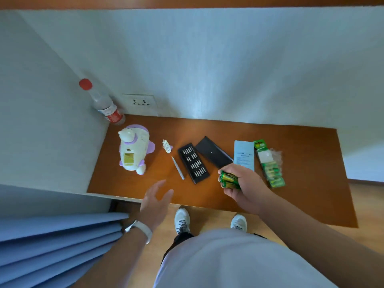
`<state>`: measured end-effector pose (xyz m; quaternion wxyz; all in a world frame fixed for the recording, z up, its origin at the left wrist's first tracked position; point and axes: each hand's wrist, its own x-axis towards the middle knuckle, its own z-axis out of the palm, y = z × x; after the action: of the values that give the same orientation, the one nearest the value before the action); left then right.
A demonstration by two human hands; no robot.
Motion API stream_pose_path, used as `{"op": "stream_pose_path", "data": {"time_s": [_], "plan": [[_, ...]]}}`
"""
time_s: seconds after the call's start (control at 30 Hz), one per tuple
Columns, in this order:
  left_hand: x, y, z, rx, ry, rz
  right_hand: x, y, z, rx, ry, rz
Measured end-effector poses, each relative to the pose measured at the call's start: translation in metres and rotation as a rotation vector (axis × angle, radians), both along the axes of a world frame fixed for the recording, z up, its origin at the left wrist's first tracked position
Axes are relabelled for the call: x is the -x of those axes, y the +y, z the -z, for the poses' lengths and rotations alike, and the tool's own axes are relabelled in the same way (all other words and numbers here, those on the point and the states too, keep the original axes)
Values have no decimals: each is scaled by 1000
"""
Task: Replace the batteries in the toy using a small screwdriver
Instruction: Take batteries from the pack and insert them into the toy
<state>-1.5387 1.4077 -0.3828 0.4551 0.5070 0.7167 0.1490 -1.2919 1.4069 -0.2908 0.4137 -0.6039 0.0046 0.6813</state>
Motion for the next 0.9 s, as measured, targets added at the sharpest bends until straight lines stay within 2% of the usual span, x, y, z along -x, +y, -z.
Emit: {"op": "stream_pose_path", "data": {"time_s": [0.17,0.37,0.5,0.7,0.9], "plan": [[-91,-1,3,-179,120,265,-60,-25,4,-100,-20,-66],[-197,16,11,-199,291,426,-127,-50,8,-145,-118,-135],[-240,28,16,-164,394,478,-161,-61,10,-186,-242,-159],[-281,48,21,-145,572,506,-199,-73,11,-248,-604,-256],[-302,65,29,-126,624,488,-228,-74,14,-277,-746,-271]]}}
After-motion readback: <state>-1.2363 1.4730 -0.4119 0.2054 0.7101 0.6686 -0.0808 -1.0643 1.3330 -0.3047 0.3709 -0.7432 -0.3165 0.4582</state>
